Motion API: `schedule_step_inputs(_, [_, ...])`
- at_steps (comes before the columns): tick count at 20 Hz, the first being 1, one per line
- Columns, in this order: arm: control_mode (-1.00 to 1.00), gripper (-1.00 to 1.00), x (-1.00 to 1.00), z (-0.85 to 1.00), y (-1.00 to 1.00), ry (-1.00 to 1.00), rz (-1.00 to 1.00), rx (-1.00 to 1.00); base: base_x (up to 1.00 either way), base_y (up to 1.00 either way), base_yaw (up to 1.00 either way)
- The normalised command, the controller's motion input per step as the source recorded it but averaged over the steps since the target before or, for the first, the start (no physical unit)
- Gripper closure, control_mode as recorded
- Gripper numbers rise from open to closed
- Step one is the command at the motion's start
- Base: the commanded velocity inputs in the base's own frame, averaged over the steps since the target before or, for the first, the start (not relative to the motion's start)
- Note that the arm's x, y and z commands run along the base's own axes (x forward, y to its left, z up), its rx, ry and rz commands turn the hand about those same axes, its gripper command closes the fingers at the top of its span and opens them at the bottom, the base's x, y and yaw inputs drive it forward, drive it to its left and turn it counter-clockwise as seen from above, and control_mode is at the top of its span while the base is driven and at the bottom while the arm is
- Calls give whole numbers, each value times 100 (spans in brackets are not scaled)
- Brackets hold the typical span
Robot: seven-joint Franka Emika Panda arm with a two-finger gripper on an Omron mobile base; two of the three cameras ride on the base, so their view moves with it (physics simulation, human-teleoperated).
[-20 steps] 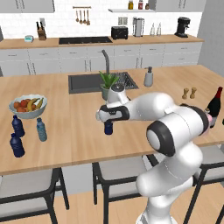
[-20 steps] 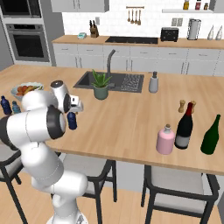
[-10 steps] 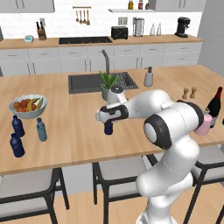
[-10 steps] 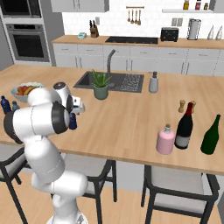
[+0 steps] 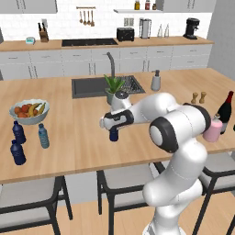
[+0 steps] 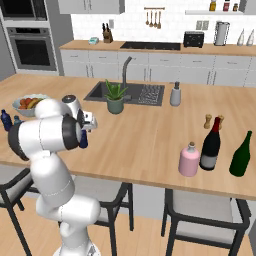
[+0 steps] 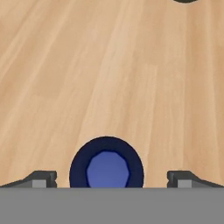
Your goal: Move the plastic bottles in the middle to the plastics group, and the glass bottles in the middle to the glass group.
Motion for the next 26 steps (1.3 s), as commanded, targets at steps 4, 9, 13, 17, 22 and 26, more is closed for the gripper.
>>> schedule_step_inputs(4, [-100,-100,2,-9,1,0,0,0,0,0,0])
schedule_step_inputs(9, [-100,100,0,0,0,1,0,0,0,0,0])
schedule_step_inputs(13, [-100,100,0,0,0,0,0,0,0,0,0])
schedule_step_inputs(17, [-100,100,-9,0,0,-1,0,0,0,0,0])
schedule_step_inputs(22, [-100,100,-58,35,20,-17,3,0,0,0,0])
schedule_step_inputs(26, [-100,100,-38,35,69,-12,11,0,0,0,0])
